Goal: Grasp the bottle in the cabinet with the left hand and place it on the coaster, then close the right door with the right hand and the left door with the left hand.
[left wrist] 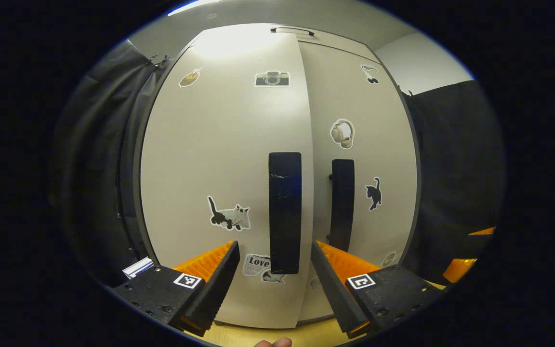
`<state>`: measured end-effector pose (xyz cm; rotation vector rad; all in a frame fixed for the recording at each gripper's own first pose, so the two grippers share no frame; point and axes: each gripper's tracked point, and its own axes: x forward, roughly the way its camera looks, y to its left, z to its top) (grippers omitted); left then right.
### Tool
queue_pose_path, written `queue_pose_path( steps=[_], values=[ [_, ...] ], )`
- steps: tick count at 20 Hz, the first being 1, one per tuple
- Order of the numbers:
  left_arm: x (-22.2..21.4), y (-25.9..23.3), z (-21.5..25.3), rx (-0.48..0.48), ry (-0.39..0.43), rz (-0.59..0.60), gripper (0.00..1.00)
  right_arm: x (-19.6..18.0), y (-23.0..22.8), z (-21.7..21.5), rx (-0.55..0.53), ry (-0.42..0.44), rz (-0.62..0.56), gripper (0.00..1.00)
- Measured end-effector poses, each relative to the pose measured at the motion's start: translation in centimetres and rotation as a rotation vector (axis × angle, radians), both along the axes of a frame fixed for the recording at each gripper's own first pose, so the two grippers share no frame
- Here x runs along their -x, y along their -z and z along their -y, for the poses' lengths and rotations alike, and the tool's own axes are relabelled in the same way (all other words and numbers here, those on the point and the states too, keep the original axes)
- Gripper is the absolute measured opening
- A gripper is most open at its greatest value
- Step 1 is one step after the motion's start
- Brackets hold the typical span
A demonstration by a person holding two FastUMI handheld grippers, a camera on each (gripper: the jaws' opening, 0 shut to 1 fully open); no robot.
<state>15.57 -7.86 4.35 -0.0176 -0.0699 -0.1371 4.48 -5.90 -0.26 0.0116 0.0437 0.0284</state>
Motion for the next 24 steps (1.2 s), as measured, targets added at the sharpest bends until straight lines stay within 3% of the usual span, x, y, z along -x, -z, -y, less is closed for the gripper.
queue_pose_path(
  steps=[10,24],
  values=[
    [3.4,0.1,-1.3,0.025,-0.015,-0.022,0.94,1.0,-1.0,-0.3,-0.012,0.004,0.014,0.97],
    [17.8,-1.1,-3.5,0.035,-0.057,-0.037,0.94,4.8,-3.1,-1.0,-0.023,0.024,0.02,1.0]
  ],
)
